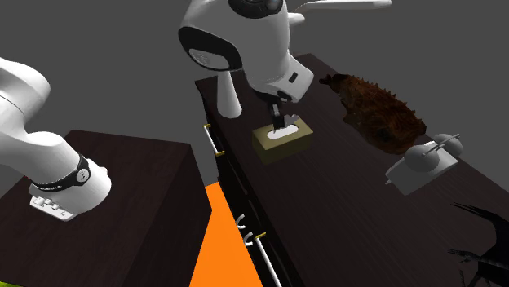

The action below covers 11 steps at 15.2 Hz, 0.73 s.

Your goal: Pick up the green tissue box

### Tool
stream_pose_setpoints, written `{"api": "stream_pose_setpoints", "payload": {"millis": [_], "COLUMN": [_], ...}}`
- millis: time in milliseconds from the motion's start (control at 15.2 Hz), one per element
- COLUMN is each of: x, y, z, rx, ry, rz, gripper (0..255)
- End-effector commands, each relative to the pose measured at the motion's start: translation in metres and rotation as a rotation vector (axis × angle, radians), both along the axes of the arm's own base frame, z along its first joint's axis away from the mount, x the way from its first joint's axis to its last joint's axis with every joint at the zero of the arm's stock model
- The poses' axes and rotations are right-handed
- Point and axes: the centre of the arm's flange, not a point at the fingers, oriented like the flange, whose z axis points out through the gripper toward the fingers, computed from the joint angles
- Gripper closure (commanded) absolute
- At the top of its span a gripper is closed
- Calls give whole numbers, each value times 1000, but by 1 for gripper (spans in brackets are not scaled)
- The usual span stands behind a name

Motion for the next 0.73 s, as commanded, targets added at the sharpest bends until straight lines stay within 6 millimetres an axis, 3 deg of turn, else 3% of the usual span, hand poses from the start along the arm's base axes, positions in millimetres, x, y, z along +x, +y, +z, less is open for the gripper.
{"api": "stream_pose_setpoints", "payload": {"millis": [0, 330, 660], "x": [15, 57, 59], "y": [13, 48, 49], "z": [-17, -50, -72], "rx": [29, 98, 101], "ry": [-5, -18, -19], "rz": [9, 31, 32], "gripper": [0, 0, 0]}}
